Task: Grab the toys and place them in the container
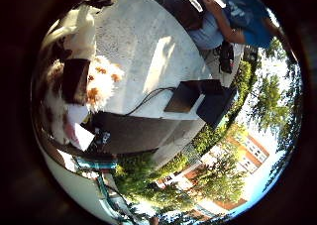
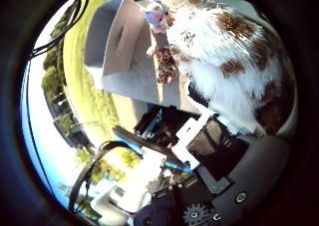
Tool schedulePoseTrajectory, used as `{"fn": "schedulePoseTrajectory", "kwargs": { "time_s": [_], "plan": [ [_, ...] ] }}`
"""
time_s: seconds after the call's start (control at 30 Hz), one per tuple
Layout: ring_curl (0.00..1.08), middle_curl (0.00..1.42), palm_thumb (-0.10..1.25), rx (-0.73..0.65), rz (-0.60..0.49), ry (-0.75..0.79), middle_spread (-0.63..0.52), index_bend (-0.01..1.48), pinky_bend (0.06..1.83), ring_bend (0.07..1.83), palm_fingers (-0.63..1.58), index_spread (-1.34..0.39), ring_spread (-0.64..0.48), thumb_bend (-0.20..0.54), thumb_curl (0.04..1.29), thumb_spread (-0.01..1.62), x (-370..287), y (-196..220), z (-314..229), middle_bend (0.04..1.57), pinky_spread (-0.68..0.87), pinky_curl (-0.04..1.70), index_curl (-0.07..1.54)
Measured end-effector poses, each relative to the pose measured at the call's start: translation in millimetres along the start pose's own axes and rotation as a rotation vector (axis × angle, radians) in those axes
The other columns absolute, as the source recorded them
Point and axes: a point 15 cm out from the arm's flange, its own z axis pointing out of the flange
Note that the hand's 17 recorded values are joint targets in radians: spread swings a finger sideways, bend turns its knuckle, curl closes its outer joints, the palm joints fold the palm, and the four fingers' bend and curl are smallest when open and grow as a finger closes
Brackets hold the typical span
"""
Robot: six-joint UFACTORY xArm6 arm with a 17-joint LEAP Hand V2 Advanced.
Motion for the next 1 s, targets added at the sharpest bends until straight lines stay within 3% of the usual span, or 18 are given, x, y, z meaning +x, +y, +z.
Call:
{"fn": "schedulePoseTrajectory", "kwargs": {
  "time_s": [0.53,0.73,1.0],
  "plan": [
    [0.91,1.19,0.96,0.079,-0.269,-0.067,-0.27,1.19,1.43,1.51,0.7,-0.99,-0.14,-0.017,0.7,1.15,-202,-3,-67,1.25,0.14,1.08,-0.02],
    [0.9,1.18,0.96,0.171,-0.312,-0.032,-0.26,1.21,1.45,1.53,0.69,-0.98,-0.14,-0.016,0.71,1.15,-258,-22,-114,1.26,0.14,1.09,-0.02],
    [0.89,1.18,0.96,0.213,-0.331,-0.01,-0.26,1.24,1.47,1.55,0.67,-0.95,-0.13,-0.015,0.71,1.15,-306,-77,-131,1.29,0.13,1.1,-0.02]
  ]
}}
